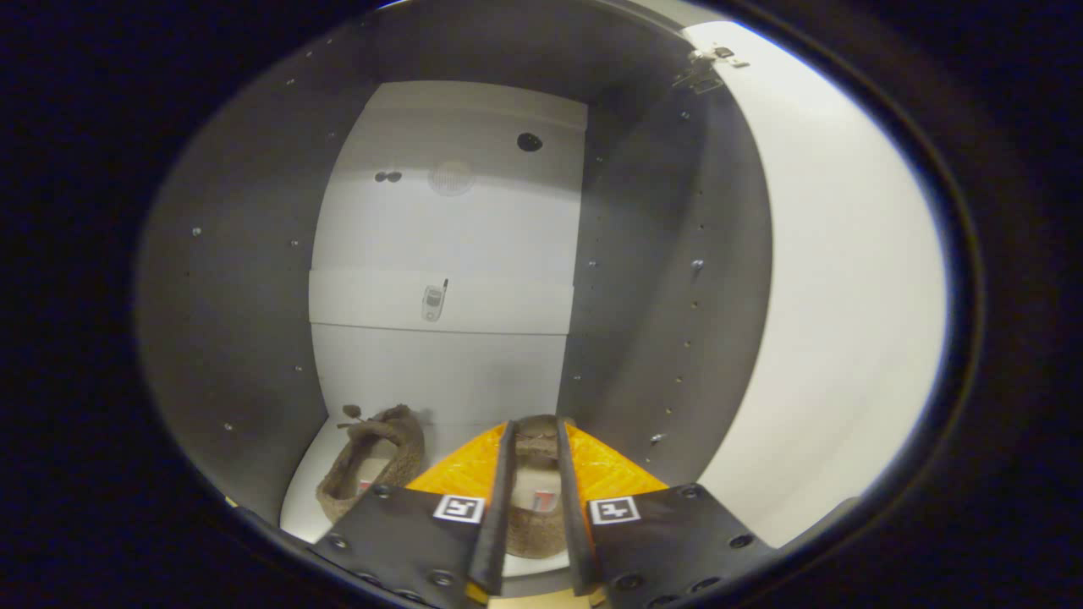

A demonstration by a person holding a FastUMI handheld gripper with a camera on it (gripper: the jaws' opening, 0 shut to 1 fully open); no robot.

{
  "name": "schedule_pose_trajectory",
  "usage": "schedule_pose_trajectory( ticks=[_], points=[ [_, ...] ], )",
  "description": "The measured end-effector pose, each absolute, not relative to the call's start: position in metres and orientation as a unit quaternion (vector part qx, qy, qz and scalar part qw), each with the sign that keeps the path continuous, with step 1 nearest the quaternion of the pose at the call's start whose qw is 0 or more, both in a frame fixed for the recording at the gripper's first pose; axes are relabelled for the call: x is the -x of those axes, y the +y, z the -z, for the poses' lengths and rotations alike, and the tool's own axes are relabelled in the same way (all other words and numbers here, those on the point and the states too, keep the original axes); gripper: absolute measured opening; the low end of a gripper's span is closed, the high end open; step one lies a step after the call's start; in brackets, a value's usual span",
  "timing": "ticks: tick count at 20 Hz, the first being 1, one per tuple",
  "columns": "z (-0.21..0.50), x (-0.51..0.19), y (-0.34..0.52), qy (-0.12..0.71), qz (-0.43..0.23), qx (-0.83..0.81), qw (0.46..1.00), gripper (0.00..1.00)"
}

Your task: Open the shoe cabinet door, grab the shoes and put them into the shoe cabinet, then close the shoe cabinet door.

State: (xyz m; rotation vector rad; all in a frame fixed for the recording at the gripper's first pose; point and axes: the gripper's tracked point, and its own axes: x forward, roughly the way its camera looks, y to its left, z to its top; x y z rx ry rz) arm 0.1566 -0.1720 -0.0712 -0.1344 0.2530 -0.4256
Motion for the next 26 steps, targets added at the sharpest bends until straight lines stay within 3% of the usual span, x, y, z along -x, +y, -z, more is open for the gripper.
schedule_pose_trajectory(
  ticks=[6,15,26],
  points=[
    [0.033,-0.113,-0.166,0.094,0.225,0.056,0.968,0.86],
    [-0.026,-0.026,-0.159,0.056,0.217,0.061,0.973,0.93],
    [-0.066,0.124,-0.185,0.065,0.25,0.094,0.961,0.93]
  ],
)
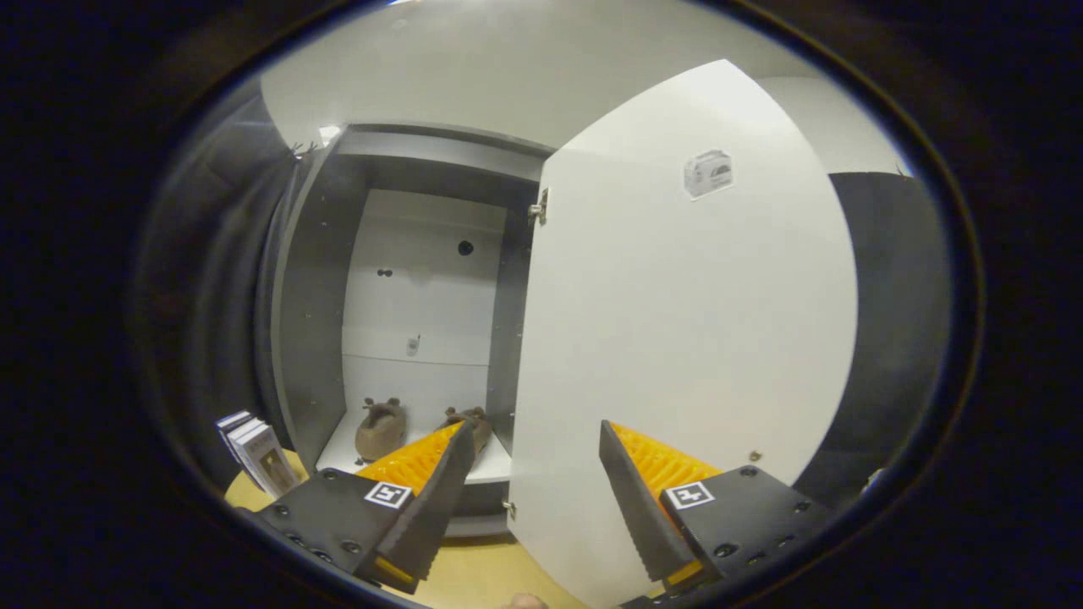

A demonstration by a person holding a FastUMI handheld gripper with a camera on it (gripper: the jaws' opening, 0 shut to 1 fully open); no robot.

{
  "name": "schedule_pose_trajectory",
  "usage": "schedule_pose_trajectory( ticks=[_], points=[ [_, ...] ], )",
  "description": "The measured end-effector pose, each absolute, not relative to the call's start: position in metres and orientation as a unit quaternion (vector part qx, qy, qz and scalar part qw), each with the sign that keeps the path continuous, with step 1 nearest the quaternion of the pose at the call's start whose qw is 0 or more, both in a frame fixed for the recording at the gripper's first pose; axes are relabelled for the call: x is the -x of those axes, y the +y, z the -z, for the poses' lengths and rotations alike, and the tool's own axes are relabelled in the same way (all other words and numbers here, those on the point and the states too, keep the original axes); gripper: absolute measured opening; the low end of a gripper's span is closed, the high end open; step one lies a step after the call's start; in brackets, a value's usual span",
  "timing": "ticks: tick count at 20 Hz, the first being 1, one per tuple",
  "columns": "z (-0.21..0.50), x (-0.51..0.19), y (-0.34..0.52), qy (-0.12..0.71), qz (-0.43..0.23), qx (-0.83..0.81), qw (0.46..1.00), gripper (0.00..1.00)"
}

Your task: Open the shoe cabinet door, grab the shoes and put them into the shoe cabinet, then close the shoe cabinet door.

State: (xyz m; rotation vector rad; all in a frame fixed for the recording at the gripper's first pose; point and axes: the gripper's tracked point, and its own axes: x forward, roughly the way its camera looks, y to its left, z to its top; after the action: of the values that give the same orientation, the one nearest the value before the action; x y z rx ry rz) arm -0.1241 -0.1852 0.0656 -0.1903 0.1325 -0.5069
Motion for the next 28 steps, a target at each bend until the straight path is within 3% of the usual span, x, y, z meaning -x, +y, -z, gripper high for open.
schedule_pose_trajectory(
  ticks=[6,17,28],
  points=[
    [-0.075,0.172,-0.198,0.076,0.263,0.109,0.956,0.93],
    [-0.095,0.264,-0.289,0.068,0.388,0.111,0.912,0.93],
    [-0.094,0.264,-0.295,0.06,0.373,0.098,0.92,0.92]
  ],
)
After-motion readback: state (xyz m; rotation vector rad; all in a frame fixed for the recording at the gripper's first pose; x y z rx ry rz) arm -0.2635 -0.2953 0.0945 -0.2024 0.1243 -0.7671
